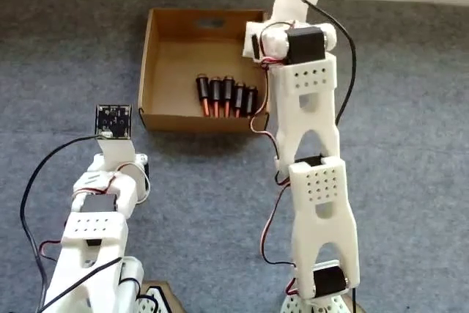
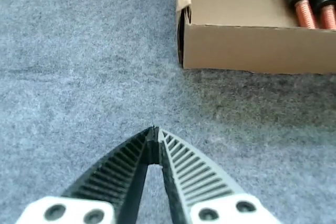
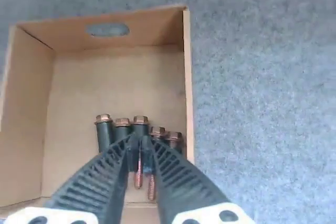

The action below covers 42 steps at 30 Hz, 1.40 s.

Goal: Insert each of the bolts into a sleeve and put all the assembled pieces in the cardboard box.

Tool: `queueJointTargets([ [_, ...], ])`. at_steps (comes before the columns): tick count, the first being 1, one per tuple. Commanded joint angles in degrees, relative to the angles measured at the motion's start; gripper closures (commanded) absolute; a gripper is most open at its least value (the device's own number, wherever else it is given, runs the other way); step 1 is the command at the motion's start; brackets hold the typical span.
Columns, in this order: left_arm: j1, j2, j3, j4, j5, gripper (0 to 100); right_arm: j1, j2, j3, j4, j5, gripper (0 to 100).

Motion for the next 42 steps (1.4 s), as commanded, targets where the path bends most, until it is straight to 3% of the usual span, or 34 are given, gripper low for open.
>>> queueJointTargets([
  [1,0.6,-0.3,-0.3,-1.4,-0.4,99,-0.4,-5.9,-5.1,0.9,-0.7,99.3],
  [10,0.6,-0.3,-0.3,-1.3,-0.4,99,-8.6,-11.4,-5.1,0.9,-0.3,99.3],
  [15,0.6,-0.3,-0.3,-1.4,-0.4,99,-7.9,-14.5,-2.6,0.9,1.1,99.3],
  [23,0.6,-0.3,-0.3,-1.5,-0.4,99,-7.7,-35.8,26.2,0.7,1.6,99.3],
  [27,0.6,-0.3,-0.3,-1.5,-0.4,99,-6.5,-43.6,34.3,0.4,-1.9,99.3],
  [42,0.6,-0.3,-0.3,-1.6,-0.4,99,-5.5,-49.6,36.7,0.7,-2.4,99.3],
])
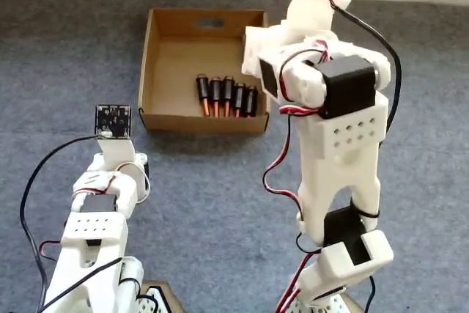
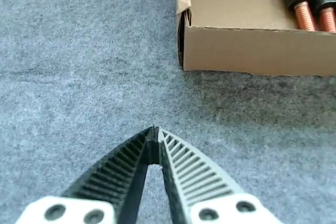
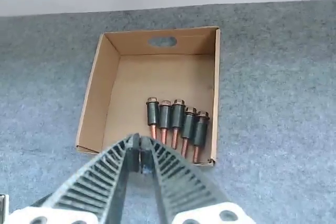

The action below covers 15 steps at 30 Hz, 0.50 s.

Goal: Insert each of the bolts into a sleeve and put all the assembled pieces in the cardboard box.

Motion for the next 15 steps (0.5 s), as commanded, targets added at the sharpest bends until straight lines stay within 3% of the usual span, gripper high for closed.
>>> queueJointTargets([
  [1,0.6,-0.3,-0.3,-1.2,-0.4,99,0.7,-4.7,0.0,0.7,-0.8,99.3],
  [11,0.6,-0.3,-0.3,-1.2,-0.4,99,1.0,-19.6,19.3,0.3,-0.8,99.3],
  [15,0.7,-0.3,-0.3,-1.2,-0.4,99,0.9,-29.3,32.0,-6.3,-0.8,99.3],
])
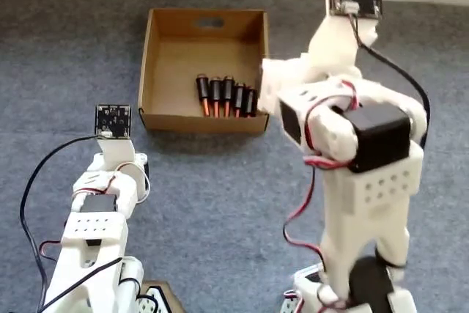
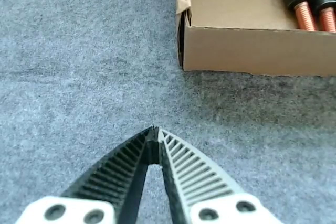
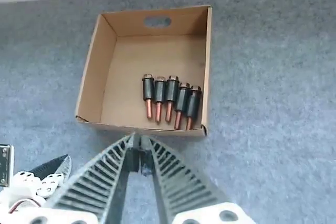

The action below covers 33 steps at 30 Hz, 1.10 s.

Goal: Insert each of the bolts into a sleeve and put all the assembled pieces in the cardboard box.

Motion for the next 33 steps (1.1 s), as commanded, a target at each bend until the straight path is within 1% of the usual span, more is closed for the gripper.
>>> queueJointTargets([
  [1,0.7,-0.3,-0.3,-1.2,-0.4,99,0.8,-10.6,11.9,-7.6,-0.8,99.3],
  [4,0.6,-0.3,-0.3,-1.2,-0.4,99,0.7,-21.2,28.0,-17.2,-0.8,99.3],
  [9,0.6,-0.3,-0.3,-1.1,-0.4,99,1.0,-37.5,57.8,-36.6,0.3,99.3],
  [12,0.6,-0.3,-0.3,-1.1,-0.4,99,1.0,-44.5,71.5,-43.5,7.0,99.3],
  [14,0.6,-0.3,-0.3,-1.1,-0.4,99,1.0,-48.5,78.5,-45.8,10.6,99.3],
  [16,0.7,-0.3,-0.3,-1.1,-0.4,99,1.5,-51.7,83.6,-46.7,12.0,99.3],
  [24,0.6,-0.3,-0.3,-0.8,-0.4,99,7.4,-64.1,99.4,-50.8,12.2,99.0],
  [33,0.7,-0.3,-0.2,-0.9,-0.4,99,7.5,-84.9,121.1,-59.2,12.3,99.0],
])
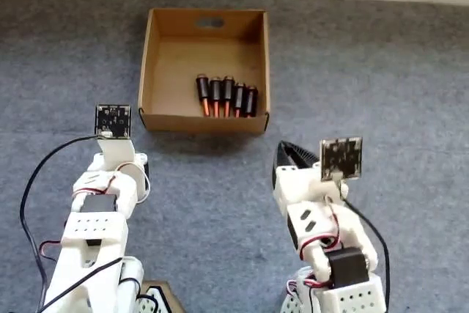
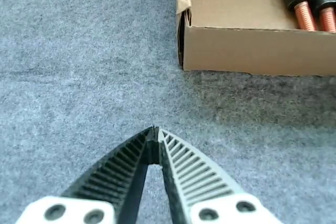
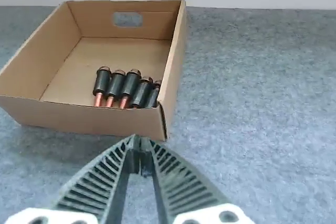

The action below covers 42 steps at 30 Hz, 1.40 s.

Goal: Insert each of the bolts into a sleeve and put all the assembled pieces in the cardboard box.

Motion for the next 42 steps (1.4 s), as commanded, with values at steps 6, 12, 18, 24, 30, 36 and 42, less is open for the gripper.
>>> queueJointTargets([
  [6,0.7,-0.3,-0.2,-1.0,-0.4,99,0.7,-7.3,12.8,-8.3,0.8,98.9],
  [12,0.7,-0.3,-0.2,-1.0,-0.4,99,0.4,-8.3,17.6,-8.6,0.8,98.9],
  [18,0.8,-0.3,-0.2,-1.1,-0.3,99,3.9,-8.1,21.1,-1.7,0.8,98.9],
  [24,0.8,-0.3,-0.2,-1.1,-0.3,99,5.0,-7.6,21.1,7.1,0.4,98.9],
  [30,0.8,-0.3,-0.2,-0.9,-0.3,99,5.0,-8.0,21.1,22.0,0.4,98.9],
  [36,0.8,-0.3,-0.2,-0.9,-0.3,99,5.0,-8.0,21.1,28.2,0.4,98.9],
  [42,0.8,-0.3,-0.2,-0.9,-0.3,99,5.0,-8.0,21.0,28.2,0.5,98.9],
])
